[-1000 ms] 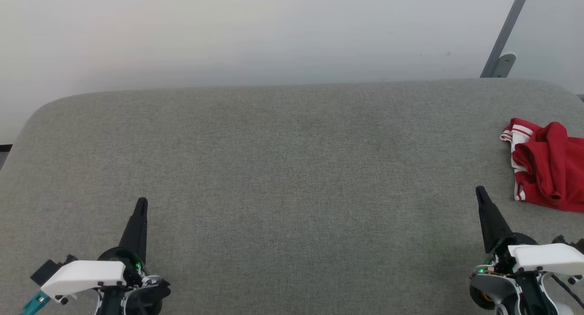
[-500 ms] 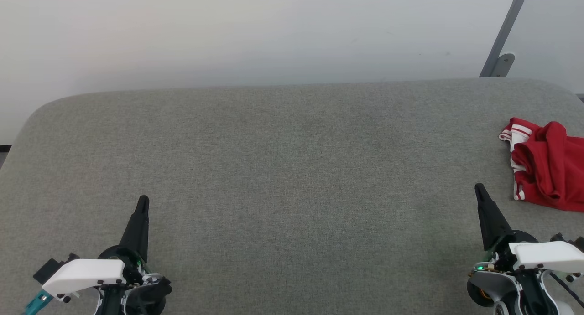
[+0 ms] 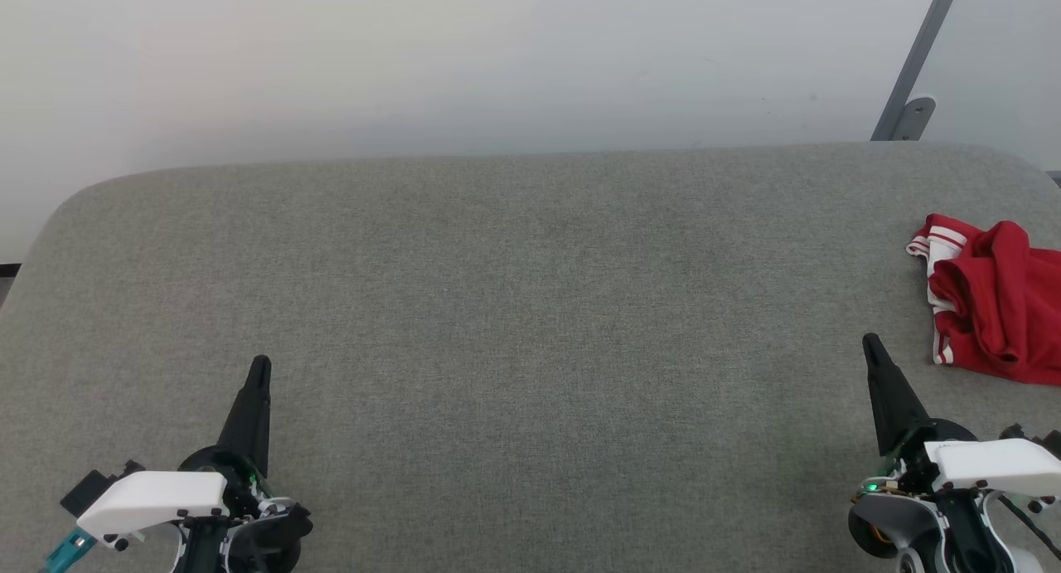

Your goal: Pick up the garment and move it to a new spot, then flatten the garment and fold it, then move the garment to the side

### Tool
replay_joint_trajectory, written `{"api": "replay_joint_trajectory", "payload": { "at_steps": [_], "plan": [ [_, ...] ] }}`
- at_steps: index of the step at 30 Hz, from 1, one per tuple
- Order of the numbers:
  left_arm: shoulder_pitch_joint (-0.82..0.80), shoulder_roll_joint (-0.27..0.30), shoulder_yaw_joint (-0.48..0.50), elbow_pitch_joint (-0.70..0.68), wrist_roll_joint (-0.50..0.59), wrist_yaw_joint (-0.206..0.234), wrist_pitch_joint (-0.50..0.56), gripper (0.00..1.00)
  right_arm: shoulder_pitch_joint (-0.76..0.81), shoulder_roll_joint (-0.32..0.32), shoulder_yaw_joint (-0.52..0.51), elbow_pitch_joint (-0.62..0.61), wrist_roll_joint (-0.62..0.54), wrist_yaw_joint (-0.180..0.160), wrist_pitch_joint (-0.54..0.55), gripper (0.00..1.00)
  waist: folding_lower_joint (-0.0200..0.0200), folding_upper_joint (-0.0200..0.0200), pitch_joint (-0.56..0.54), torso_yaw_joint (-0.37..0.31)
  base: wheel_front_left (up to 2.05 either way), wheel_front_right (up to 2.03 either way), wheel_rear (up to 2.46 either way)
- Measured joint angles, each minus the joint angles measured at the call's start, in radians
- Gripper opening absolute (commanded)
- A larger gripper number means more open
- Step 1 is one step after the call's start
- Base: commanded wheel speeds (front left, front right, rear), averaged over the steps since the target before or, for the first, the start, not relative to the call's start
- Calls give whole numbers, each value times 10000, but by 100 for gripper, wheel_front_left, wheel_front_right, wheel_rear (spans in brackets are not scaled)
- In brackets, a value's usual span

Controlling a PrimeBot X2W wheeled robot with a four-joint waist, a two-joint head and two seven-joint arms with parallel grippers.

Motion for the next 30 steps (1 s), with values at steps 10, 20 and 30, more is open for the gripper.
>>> {"api": "replay_joint_trajectory", "payload": {
  "at_steps": [10,20,30],
  "plan": [
    [0,0,-2,0,0,0,0,0,0,0,0,0,0,0,0,0,0,0,0,0,0,0,0],
    [0,0,-2,0,0,0,0,0,0,0,0,0,0,0,0,0,-1,0,0,0,0,0,0],
    [0,0,-4,0,0,0,0,0,0,2,0,0,0,0,0,0,0,0,0,0,0,0,0]
  ]
}}
